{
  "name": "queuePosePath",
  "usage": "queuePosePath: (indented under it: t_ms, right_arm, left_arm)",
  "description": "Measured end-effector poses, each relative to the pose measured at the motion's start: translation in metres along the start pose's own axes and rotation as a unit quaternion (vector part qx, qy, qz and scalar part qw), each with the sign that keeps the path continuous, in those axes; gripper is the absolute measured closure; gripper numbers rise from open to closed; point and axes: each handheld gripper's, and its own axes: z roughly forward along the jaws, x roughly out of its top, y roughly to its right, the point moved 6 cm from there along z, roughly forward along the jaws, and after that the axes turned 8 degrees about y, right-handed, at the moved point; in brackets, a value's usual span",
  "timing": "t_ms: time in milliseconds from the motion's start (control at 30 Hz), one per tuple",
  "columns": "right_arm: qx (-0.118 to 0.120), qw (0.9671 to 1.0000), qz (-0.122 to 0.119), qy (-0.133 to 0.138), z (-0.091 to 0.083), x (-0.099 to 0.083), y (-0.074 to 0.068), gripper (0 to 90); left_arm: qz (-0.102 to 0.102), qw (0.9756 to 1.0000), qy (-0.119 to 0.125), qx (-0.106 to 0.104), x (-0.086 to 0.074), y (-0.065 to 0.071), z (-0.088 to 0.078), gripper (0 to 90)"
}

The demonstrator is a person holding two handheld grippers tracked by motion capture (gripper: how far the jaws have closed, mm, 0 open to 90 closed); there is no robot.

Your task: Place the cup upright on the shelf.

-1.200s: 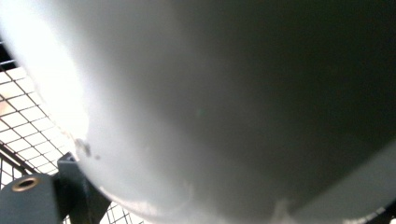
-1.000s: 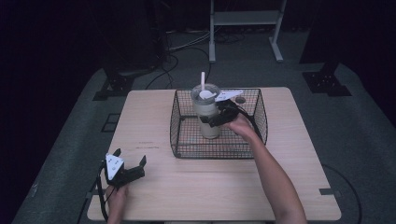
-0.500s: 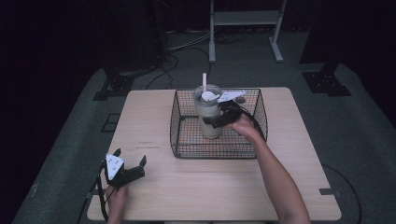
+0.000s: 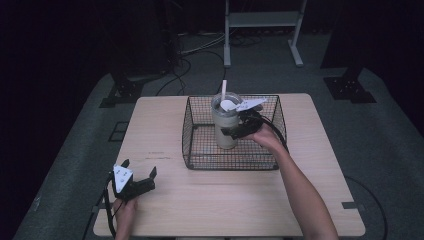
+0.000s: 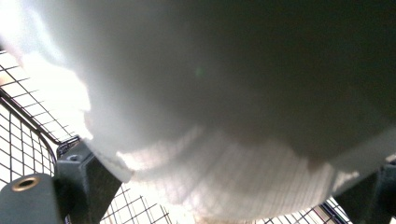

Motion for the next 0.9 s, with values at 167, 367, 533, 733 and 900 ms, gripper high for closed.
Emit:
queuePosePath:
  t_ms: [167,367,533,733,900]
  right_arm:
    - [-0.004,1.0000,0.003,-0.007,-0.001,0.000,-0.001,8.5]
    - [-0.010,0.9998,0.010,-0.016,-0.004,0.000,-0.001,9.0]
    - [-0.013,0.9994,0.021,-0.023,-0.006,-0.002,-0.003,10.4]
    - [-0.021,0.9989,0.026,-0.032,-0.013,-0.002,-0.003,13.1]
    - [-0.025,0.9983,0.030,-0.044,-0.023,0.000,-0.006,13.4]
  left_arm:
    - [-0.001,1.0000,0.001,-0.001,0.000,0.000,0.000,0.0]
    - [0.000,1.0000,0.001,-0.002,0.000,0.000,0.000,0.0]
    - [-0.001,1.0000,0.002,-0.002,0.000,0.000,0.000,0.0]
    - [-0.001,1.0000,0.002,-0.002,0.000,0.000,0.000,0.0]
    - [0.003,1.0000,0.002,-0.003,0.000,0.001,0.000,0.0]
